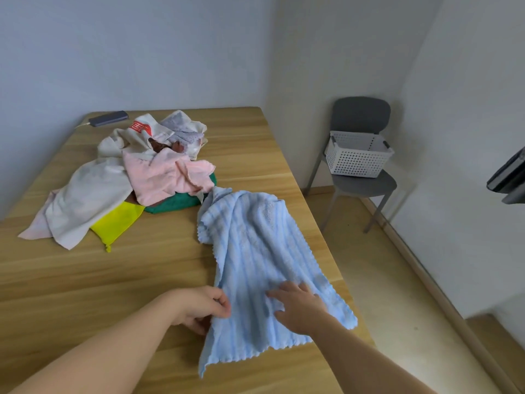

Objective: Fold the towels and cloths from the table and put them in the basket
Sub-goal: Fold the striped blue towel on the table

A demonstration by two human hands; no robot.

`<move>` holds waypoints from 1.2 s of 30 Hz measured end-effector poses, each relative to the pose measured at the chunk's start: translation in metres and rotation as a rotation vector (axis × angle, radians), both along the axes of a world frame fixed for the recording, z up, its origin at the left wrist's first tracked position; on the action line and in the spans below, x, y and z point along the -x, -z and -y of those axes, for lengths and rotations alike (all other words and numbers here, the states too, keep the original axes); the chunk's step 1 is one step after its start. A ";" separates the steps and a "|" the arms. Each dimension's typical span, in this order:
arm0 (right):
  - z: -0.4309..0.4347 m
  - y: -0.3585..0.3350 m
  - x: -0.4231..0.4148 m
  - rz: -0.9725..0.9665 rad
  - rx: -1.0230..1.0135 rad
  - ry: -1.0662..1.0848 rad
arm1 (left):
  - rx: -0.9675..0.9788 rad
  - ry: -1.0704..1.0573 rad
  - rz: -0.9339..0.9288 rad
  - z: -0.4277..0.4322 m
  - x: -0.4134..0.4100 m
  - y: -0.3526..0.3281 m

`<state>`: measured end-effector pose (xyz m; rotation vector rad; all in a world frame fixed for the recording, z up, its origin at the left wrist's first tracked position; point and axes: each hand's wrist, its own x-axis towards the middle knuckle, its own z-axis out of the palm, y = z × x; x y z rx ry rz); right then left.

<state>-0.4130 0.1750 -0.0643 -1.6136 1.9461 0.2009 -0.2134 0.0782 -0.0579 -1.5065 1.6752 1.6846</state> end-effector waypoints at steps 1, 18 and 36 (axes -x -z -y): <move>0.000 -0.003 0.001 -0.023 -0.015 0.034 | 0.015 -0.048 0.007 0.003 0.000 0.001; 0.053 -0.008 0.005 0.101 -0.137 0.033 | 0.231 0.147 0.165 0.044 0.003 0.005; 0.149 -0.007 0.029 0.233 0.133 0.527 | 0.357 -0.435 -0.085 0.131 0.070 0.007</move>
